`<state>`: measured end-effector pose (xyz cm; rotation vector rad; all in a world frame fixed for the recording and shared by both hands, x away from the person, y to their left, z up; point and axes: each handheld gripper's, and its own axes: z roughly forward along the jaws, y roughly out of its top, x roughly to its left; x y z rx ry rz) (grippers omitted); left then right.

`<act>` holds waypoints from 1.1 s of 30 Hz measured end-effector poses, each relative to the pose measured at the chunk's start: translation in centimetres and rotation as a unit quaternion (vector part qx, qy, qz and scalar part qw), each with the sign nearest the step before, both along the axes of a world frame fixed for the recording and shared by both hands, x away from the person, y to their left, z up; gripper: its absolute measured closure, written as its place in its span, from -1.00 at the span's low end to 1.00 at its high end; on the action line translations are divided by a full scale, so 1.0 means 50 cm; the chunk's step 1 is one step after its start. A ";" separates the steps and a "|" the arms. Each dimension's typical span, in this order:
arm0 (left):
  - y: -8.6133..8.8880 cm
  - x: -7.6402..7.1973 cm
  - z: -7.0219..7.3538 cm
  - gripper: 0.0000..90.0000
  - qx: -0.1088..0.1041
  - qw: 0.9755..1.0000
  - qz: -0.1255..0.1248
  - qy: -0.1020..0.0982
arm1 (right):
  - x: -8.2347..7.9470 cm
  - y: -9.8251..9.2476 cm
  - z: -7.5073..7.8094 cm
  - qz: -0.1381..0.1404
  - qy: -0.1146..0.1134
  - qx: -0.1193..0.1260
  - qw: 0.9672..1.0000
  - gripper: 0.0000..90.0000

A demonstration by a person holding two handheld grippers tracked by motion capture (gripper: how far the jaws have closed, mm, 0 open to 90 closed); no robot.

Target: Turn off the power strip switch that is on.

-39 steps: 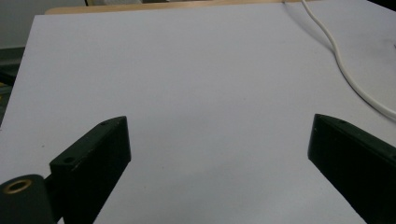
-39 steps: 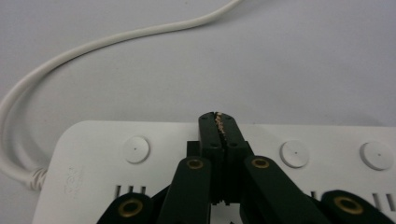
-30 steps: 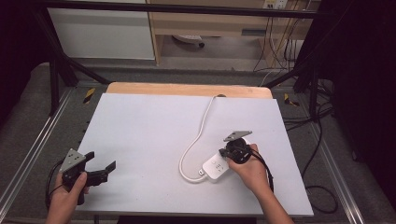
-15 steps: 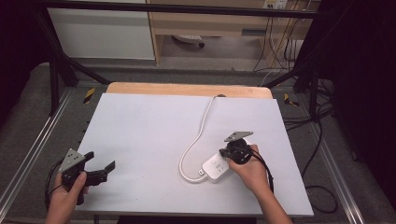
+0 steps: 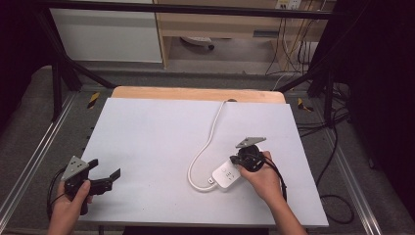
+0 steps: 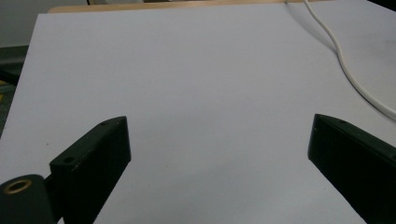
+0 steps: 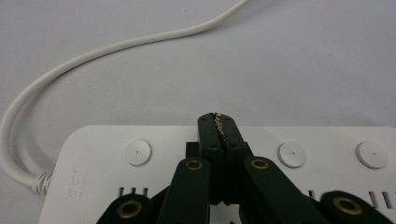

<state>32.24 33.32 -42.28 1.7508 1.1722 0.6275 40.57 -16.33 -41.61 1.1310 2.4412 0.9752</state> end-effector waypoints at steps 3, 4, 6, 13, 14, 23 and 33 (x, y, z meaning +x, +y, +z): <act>0.000 0.000 0.000 -0.87 -0.002 1.000 0.000 0.001 | 0.000 0.000 0.000 0.000 -0.001 0.000 1.000 1.00; 0.000 0.000 0.000 -0.87 -0.003 1.000 0.000 0.001 | 0.000 0.000 0.000 0.000 -0.001 0.000 1.000 1.00; 0.000 0.000 0.000 -0.87 -0.002 1.000 0.000 0.001 | 0.000 0.000 0.000 0.000 -0.001 0.000 1.000 1.00; 0.001 0.000 0.000 -0.87 -0.002 1.000 0.001 0.001 | -0.001 0.000 0.000 0.000 -0.002 0.004 1.000 1.00; 0.001 0.000 0.000 -0.87 -0.002 1.000 0.001 0.001 | 0.000 -0.001 0.000 0.000 -0.001 0.006 1.000 1.00; 0.001 0.000 0.000 -0.87 -0.004 1.000 0.001 0.000 | 0.001 -0.003 -0.001 -0.002 -0.002 0.013 1.000 1.00; 0.002 0.000 0.000 -0.87 -0.004 1.000 0.000 0.000 | -0.001 -0.009 0.001 -0.014 -0.025 0.048 0.998 1.00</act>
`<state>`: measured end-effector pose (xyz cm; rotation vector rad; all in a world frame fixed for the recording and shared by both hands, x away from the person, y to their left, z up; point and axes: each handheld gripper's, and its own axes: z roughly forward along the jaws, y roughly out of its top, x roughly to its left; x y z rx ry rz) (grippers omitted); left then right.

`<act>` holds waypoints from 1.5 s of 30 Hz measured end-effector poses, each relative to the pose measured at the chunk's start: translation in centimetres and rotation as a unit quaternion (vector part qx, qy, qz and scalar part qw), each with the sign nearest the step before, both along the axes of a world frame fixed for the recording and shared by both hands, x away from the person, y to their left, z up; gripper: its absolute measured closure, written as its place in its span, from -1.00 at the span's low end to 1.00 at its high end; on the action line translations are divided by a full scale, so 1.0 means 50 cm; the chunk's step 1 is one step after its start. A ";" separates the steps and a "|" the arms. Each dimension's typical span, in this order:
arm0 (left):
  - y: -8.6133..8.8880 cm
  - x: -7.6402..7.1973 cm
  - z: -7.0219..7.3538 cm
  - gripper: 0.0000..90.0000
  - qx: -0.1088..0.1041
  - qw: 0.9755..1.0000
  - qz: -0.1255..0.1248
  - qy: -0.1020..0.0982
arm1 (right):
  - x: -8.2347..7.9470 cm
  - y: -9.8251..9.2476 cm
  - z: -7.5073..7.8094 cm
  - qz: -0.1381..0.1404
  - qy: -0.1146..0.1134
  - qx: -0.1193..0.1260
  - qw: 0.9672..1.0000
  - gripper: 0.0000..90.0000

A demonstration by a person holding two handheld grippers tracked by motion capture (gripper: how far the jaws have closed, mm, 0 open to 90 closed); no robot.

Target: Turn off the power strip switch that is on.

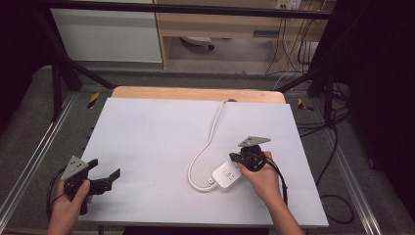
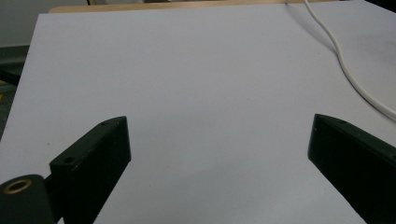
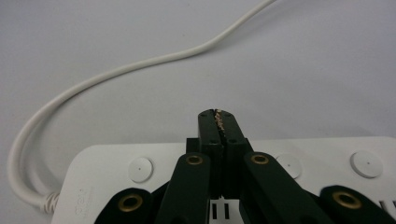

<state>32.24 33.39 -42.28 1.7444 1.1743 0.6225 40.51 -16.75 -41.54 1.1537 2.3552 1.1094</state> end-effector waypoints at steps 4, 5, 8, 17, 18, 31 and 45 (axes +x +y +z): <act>0.001 0.000 0.000 -0.87 0.002 1.000 0.000 0.000 | -0.002 -0.003 0.005 -0.010 -0.021 0.019 1.000 0.97; 0.000 0.000 0.000 -0.87 0.000 1.000 0.000 0.000 | -0.002 -0.004 0.007 -0.010 -0.024 0.023 0.999 0.97; 0.000 0.000 0.000 -0.87 0.000 1.000 0.000 0.000 | -0.003 -0.004 0.010 -0.013 -0.030 0.030 0.999 0.97; 0.001 0.000 0.000 -0.87 0.002 1.000 0.000 0.001 | -0.001 -0.010 0.014 -0.022 -0.039 0.045 0.998 0.84; 0.001 0.000 0.000 -0.87 0.002 1.000 -0.001 0.001 | -0.001 -0.010 0.014 -0.023 -0.039 0.047 0.998 0.82; 0.001 0.000 0.000 -0.87 0.002 1.000 -0.001 0.001 | 0.000 -0.014 0.018 -0.025 -0.043 0.058 0.997 0.63; 0.000 0.001 -0.001 -0.87 0.000 1.000 0.001 0.003 | -0.002 -0.019 0.030 -0.029 -0.051 0.073 0.996 0.42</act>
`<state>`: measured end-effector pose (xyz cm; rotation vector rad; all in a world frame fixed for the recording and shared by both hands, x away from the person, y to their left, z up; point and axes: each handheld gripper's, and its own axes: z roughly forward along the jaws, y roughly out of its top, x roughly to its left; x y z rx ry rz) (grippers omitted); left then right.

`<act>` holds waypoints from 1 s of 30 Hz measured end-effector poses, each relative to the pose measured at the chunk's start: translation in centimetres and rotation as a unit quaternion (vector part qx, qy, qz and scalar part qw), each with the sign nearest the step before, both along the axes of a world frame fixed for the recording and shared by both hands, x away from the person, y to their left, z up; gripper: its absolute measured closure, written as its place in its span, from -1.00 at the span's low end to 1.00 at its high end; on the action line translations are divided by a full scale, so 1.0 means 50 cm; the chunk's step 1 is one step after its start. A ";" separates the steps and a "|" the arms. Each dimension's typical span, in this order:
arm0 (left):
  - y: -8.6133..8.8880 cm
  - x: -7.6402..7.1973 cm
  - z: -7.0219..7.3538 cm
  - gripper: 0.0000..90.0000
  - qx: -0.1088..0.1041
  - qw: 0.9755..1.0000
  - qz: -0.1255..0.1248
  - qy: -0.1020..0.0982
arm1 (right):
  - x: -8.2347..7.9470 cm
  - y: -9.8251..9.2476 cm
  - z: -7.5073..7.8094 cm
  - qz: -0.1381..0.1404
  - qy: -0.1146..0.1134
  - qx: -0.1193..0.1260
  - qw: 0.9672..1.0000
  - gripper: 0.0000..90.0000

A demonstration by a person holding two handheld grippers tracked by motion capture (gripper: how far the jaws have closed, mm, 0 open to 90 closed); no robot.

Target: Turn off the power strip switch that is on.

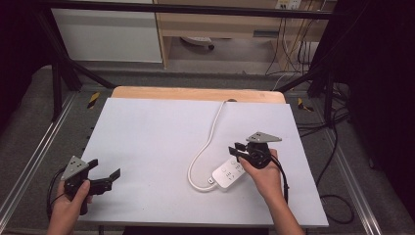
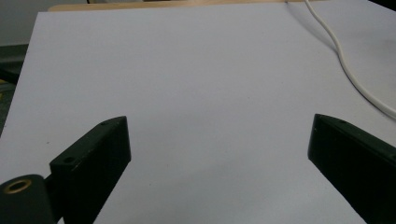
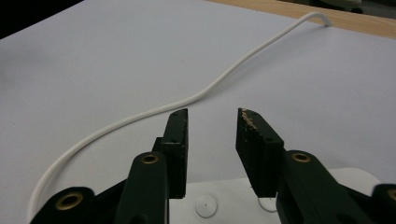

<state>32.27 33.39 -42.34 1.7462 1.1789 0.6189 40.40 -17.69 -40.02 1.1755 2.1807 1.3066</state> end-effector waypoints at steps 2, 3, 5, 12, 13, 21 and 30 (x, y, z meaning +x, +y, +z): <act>0.000 0.000 0.000 -0.87 0.000 1.000 0.000 0.000 | 0.000 0.000 0.001 -0.003 -0.001 0.001 1.000 0.38; 0.000 0.000 0.000 -0.87 0.000 1.000 0.000 0.000 | 0.000 -0.001 0.002 -0.004 0.001 0.003 1.000 0.35; 0.000 0.000 0.000 -0.87 0.000 1.000 0.000 0.000 | 0.000 -0.001 0.003 -0.003 -0.001 0.006 1.000 0.29; 0.000 0.000 0.000 -0.87 0.000 1.000 0.000 0.001 | 0.001 -0.003 0.009 -0.013 -0.011 0.020 1.000 -0.04; 0.000 0.000 0.000 -0.87 0.000 1.000 0.000 0.001 | 0.001 -0.003 0.010 -0.013 -0.014 0.022 1.000 -0.08; 0.000 0.000 0.000 -0.87 0.001 1.000 -0.002 -0.001 | 0.003 -0.008 0.017 -0.017 -0.044 0.039 0.998 -0.40; 0.000 -0.001 0.001 -0.87 0.001 1.000 -0.001 0.000 | 0.005 -0.018 0.025 -0.036 -0.055 0.046 0.997 -0.95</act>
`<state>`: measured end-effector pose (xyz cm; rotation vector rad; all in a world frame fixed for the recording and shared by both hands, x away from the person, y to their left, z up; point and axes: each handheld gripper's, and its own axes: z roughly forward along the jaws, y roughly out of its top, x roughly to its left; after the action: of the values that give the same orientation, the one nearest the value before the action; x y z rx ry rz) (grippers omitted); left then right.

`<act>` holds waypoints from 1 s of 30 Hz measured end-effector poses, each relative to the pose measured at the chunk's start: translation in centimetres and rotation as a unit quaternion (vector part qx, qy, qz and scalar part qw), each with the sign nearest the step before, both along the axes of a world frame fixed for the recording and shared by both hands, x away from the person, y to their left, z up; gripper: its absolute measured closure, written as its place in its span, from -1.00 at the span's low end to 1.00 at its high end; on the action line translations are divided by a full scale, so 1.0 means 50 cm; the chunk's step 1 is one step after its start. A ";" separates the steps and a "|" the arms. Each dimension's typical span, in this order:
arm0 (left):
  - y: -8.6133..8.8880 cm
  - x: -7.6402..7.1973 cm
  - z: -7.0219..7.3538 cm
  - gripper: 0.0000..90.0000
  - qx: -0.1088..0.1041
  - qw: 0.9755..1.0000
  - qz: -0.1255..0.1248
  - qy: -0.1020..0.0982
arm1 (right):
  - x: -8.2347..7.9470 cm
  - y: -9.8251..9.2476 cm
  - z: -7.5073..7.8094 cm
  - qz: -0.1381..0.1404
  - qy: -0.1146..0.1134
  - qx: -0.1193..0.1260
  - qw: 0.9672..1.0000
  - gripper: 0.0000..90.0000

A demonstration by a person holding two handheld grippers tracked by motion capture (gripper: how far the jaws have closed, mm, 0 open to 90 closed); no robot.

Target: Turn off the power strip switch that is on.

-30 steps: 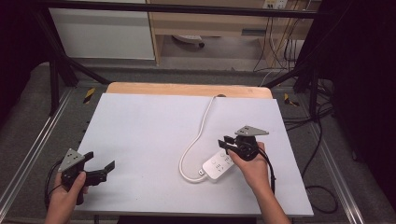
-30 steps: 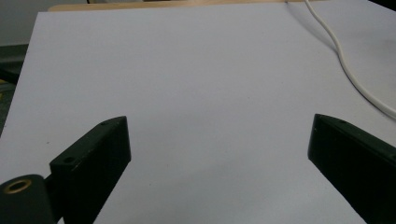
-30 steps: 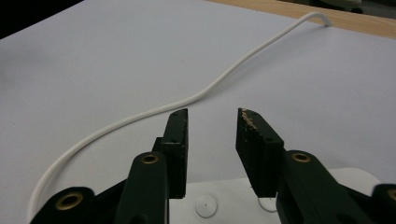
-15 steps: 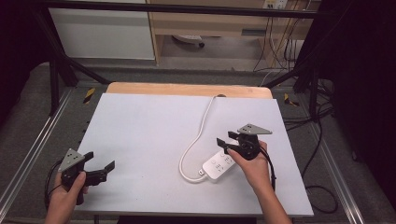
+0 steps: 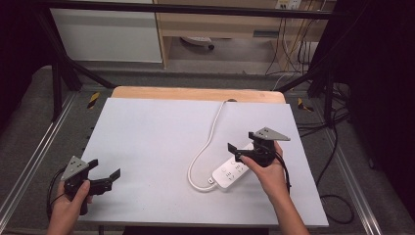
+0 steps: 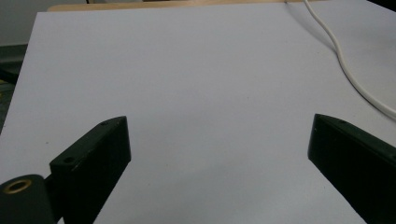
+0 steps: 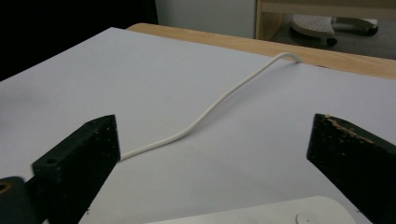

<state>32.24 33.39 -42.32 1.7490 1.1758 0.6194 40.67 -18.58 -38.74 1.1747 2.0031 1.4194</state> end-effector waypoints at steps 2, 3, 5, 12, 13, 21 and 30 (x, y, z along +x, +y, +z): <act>0.000 0.000 0.000 -0.87 0.000 1.000 0.000 0.000 | -0.001 -0.003 0.002 0.007 0.000 0.001 1.000 -0.95; 0.000 0.000 0.000 -0.87 0.000 1.000 0.000 0.000 | -0.002 -0.004 0.004 0.010 -0.004 -0.001 1.000 -0.95; 0.000 0.000 0.000 -0.87 0.000 1.000 0.000 0.000 | -0.005 -0.007 0.008 0.008 -0.009 -0.003 1.000 -0.95; -0.001 0.000 0.000 -0.87 -0.002 1.000 -0.001 0.000 | -0.021 -0.028 0.019 0.003 -0.029 0.004 1.000 -0.95; -0.001 0.000 0.000 -0.87 -0.001 1.000 -0.001 0.000 | -0.024 -0.032 0.021 0.001 -0.032 0.005 0.999 -0.95; -0.002 -0.001 0.001 -0.87 0.000 1.000 -0.001 0.000 | -0.056 -0.063 0.026 -0.019 -0.061 0.005 0.998 -0.94; -0.003 -0.001 0.001 -0.87 0.001 1.000 -0.001 0.001 | -0.094 -0.108 0.015 -0.033 -0.073 -0.002 0.997 -0.91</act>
<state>32.18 33.22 -42.29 1.7529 1.1749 0.6173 35.99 -23.98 -38.00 1.0930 1.8499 1.4259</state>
